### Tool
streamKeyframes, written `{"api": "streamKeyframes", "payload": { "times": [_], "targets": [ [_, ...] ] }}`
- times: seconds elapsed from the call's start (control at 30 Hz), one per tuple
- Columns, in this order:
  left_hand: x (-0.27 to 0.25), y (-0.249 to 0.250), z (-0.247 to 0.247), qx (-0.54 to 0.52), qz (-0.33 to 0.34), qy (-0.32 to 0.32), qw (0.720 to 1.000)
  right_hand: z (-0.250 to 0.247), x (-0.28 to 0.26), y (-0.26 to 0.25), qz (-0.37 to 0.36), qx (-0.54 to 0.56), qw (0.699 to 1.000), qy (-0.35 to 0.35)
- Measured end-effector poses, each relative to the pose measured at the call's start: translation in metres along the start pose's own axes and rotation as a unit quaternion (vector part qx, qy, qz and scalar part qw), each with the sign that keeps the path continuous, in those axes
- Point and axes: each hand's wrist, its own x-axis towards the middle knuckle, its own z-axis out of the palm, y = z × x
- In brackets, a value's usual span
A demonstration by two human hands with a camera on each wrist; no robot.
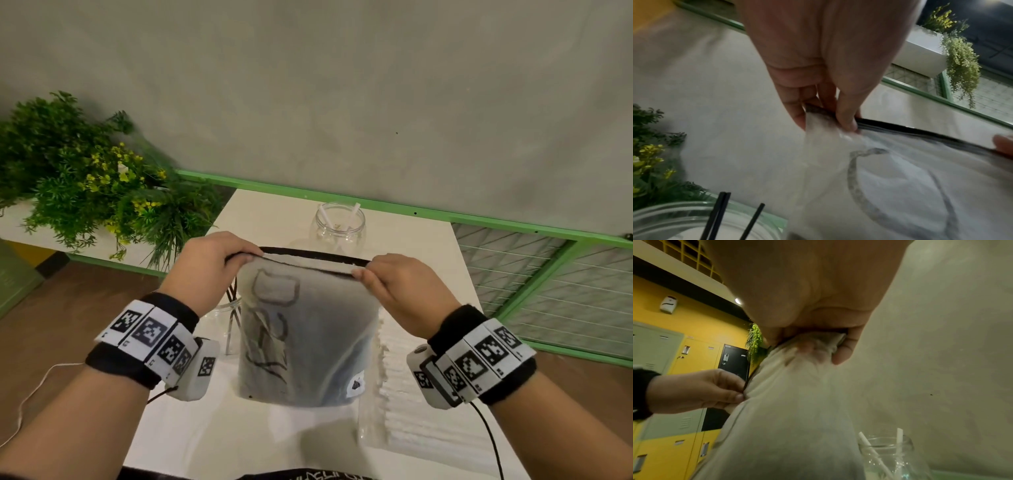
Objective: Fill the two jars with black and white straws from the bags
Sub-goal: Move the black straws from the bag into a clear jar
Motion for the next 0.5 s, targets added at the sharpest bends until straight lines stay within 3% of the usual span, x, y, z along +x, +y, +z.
{"api": "streamKeyframes", "payload": {
  "times": [0.1,0.2,0.37,0.5],
  "targets": [
    [-0.002,-0.001,-0.006,0.0,-0.003,0.023,1.0,-0.007,0.009,0.001,0.026,-0.005,0.999,0.02],
    [-0.004,0.003,-0.012,0.024,-0.03,0.047,0.998,-0.01,0.015,-0.004,-0.003,-0.019,0.997,0.073],
    [-0.009,0.019,-0.024,0.09,-0.106,-0.031,0.99,-0.014,0.025,-0.011,-0.059,0.005,0.982,0.18],
    [-0.003,0.028,-0.03,0.073,-0.079,0.097,0.989,-0.031,0.035,-0.027,-0.093,0.033,0.954,0.282]
  ]
}}
